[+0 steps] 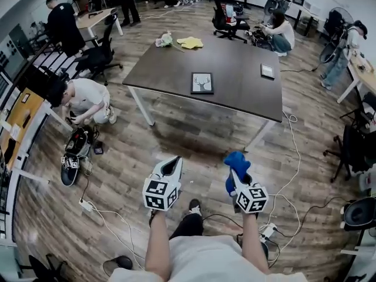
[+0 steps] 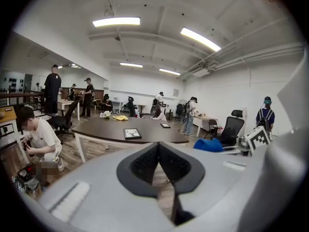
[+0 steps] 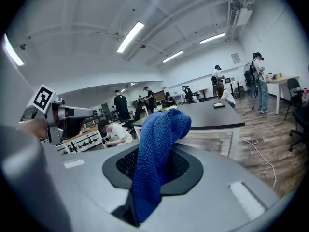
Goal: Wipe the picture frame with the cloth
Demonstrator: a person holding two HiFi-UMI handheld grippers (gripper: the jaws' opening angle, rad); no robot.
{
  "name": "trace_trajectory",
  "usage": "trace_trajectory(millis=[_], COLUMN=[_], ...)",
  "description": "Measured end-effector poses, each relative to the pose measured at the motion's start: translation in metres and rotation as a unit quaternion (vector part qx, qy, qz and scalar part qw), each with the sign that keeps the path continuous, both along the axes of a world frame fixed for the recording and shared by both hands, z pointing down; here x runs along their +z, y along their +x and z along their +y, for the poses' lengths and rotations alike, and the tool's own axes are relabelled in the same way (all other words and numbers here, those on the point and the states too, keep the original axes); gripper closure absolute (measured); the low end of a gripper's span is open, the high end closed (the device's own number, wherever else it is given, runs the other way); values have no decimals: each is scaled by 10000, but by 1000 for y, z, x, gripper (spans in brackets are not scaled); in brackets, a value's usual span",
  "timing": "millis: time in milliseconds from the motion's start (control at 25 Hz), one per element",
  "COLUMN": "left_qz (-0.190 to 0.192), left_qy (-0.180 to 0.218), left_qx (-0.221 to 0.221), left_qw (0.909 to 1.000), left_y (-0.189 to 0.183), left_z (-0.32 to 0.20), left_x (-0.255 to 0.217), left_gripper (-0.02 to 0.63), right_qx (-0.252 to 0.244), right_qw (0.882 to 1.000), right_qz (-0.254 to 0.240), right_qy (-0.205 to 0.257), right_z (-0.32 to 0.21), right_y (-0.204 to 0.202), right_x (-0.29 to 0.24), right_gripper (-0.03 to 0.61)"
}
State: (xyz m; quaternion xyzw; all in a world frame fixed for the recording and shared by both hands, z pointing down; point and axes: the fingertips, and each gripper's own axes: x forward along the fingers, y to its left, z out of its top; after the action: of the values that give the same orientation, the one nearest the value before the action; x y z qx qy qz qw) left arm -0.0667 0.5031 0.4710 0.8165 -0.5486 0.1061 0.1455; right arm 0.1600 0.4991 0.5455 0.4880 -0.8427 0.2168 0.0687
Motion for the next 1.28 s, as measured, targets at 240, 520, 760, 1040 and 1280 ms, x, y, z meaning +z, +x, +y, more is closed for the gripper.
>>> trace_trajectory(millis=[240,520,760,1040,1280], left_qz=[466,1138,1277,1617,1638], left_qy=[-112,-474,-553,-719,-915], left_qx=[159,254,204,143,-13], left_qw=[9987,9920,9901,9841,9822], left_y=[-36,-60,-76,-81,-95], left_z=[-100,-163,-230,-348,-442], left_x=[-2,12,26,28,35], left_gripper=[560,560,560,561,561], right_qx=[144,143,-101,-427,-712], right_qw=[9991,9983,9981,9963,9948], right_qz=[381,557,593,727,732], right_qy=[-129,-88,95,154,49], right_z=[-78,-147,-222,-341,-442], right_y=[-27,-51,-75,-87,-108], right_x=[-10,-19,-17,-9,0], right_gripper=[497,497,497,497,497])
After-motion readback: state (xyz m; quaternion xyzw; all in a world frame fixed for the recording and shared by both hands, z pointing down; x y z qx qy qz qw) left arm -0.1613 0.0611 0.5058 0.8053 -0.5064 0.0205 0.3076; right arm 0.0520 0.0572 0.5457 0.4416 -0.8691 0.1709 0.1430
